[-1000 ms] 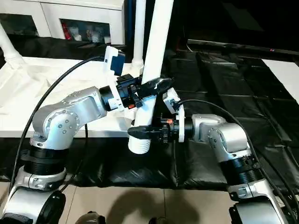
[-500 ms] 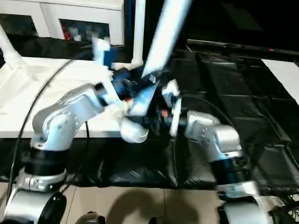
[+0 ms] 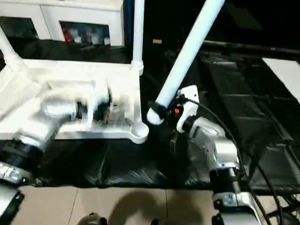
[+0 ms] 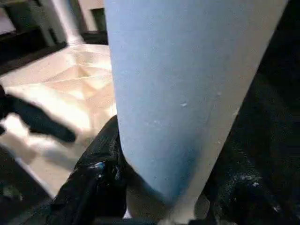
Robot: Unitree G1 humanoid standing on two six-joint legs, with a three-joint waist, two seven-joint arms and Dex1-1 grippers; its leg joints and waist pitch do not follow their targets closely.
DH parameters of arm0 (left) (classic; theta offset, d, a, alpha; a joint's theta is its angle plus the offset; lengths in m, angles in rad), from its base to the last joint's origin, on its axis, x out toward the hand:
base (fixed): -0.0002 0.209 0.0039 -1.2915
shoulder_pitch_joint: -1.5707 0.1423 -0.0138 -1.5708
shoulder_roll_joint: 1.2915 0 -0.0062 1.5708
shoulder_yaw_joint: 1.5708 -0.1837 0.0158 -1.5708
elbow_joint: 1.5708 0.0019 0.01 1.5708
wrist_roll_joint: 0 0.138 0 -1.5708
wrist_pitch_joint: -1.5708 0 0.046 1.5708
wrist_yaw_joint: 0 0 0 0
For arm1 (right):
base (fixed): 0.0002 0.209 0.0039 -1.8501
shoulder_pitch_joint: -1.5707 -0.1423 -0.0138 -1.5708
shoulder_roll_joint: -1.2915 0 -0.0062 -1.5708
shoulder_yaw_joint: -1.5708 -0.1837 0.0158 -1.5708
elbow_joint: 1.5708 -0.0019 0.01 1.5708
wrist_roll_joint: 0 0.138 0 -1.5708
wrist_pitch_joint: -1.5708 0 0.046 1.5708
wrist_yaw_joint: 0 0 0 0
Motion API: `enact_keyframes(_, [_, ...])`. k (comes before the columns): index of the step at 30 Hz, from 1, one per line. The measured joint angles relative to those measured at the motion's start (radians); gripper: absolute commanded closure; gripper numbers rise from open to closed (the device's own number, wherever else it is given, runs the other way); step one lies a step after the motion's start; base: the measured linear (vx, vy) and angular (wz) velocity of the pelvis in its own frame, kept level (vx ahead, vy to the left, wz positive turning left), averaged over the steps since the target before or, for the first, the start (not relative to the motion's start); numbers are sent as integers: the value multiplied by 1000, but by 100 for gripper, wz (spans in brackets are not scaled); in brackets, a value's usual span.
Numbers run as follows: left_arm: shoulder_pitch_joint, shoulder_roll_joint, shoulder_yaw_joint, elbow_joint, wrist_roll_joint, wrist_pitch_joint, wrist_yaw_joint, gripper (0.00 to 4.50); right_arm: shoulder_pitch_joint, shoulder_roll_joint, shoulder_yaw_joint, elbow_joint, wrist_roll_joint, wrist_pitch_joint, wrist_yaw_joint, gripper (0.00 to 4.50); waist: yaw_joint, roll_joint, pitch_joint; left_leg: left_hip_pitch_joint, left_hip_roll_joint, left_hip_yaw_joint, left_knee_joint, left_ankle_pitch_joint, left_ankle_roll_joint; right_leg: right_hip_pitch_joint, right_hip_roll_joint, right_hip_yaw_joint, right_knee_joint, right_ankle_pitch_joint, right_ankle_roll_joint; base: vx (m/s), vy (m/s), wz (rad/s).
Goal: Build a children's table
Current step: Pick table leg, then insert table leg to table base
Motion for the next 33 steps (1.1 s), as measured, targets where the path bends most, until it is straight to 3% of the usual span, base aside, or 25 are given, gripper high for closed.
enact_keyframes(2, [-7, 16, -5, 60, 32, -34, -10, 186, 4, -6, 0, 0, -8, -10, 0, 261, -3, 3, -1, 0, 0, 0, 0, 0, 0, 0, 0, 0, 1, 0, 0, 0, 0, 0])
enact_keyframes(5, [-25, 24, -9, 119, 56, -65, -40, 224, 26, -12, 13, -7, -28, -32, -2, 261, -3, 4, -2, 1, 0, 0, 0, 0, 0, 0, 0, 0, 1, 0, 0, 0, 0, 0])
enact_keyframes(9, [-54, 27, -18, 185, 63, -91, -75, 244, 39, -12, 25, -13, -26, 26, -4, 261, -4, 5, -2, 1, 0, 0, 0, 0, 0, 0, 0, 0, 1, 4, -7, 0, 0, 0])
enact_keyframes(11, [-64, 26, -18, 232, 70, -122, -79, 275, 45, -13, 32, -29, -22, 28, 16, 261, -7, 6, -2, 1, 0, 0, 0, 0, 0, 0, 0, 0, 1, 4, -7, 0, 0, 0])
enact_keyframes(14, [-92, 14, -24, 321, 88, -175, -100, 279, 47, -14, 37, -51, -21, 28, 32, 261, -8, 6, -2, 1, 0, 0, 0, 0, 0, 0, 0, 0, 1, 3, -4, 0, 0, 0])
enact_keyframes(15, [-95, 12, -24, 335, 92, -182, -103, 306, 47, -14, 39, -53, -21, 31, 36, 261, -9, 6, -2, 1, 0, 0, 0, 0, 0, 0, 0, 0, 0, 3, -4, 0, 0, 0])
enact_keyframes(20, [-122, 6, -22, 409, 110, -217, -141, 345, 47, -29, 73, -53, -36, 37, 36, 261, -9, 6, -2, 1, 0, 0, 0, 0, 0, 0, 0, 0, 0, 3, -4, 0, 0, 0])
enact_keyframes(33, [-157, -7, -13, 519, 140, -260, -206, 440, 35, -20, 73, -48, -29, 48, 58, 261, -11, 6, -2, 1, 0, 0, 0, 0, 0, 0, 0, 0, 0, 5, -8, 0, 0, 0])
